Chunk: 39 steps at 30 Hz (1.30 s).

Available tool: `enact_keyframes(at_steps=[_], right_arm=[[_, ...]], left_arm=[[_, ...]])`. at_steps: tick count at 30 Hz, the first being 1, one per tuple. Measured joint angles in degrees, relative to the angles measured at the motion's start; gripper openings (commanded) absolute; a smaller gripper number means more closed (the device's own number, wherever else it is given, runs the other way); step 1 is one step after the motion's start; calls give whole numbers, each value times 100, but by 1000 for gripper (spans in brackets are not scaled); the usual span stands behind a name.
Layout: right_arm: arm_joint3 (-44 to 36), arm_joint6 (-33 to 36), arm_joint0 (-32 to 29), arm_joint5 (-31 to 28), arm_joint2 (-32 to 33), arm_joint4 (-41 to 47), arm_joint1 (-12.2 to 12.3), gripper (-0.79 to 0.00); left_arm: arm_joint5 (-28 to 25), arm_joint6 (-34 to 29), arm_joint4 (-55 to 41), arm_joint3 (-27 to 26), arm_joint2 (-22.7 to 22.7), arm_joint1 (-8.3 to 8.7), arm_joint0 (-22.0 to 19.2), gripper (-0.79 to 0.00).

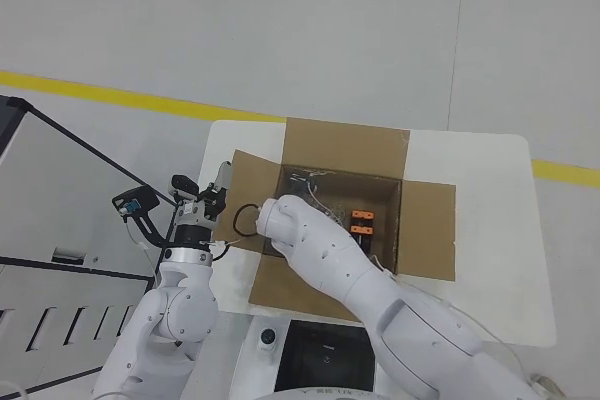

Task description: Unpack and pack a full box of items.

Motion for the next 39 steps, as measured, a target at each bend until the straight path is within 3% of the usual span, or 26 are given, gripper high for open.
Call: enact_keyframes(at_steps=[9, 13, 22, 27, 32, 39], right_arm=[[-941, 636, -311, 51, 40, -1019, 289, -785], [-1656, 1126, -611, 51, 243, -1866, 467, -785], [-3778, 1290, -1962, -45, 957, -3772, 881, -785], [-5143, 1928, -2817, -687, 1406, -5054, 1022, -785], [-6671, 2997, -3591, -1757, 1928, -6575, 1102, -785], [-8307, 4092, -3965, -2849, 2562, -7087, 1173, -785]], left_arm=[[0, 0, 0, 0, 0, 0, 0, 0], [0, 0, 0, 0, 0, 0, 0, 0], [0, 0, 0, 0, 0, 0, 0, 0], [0, 0, 0, 0, 0, 0, 0, 0], [0, 0, 0, 0, 0, 0, 0, 0], [0, 0, 0, 0, 0, 0, 0, 0]])
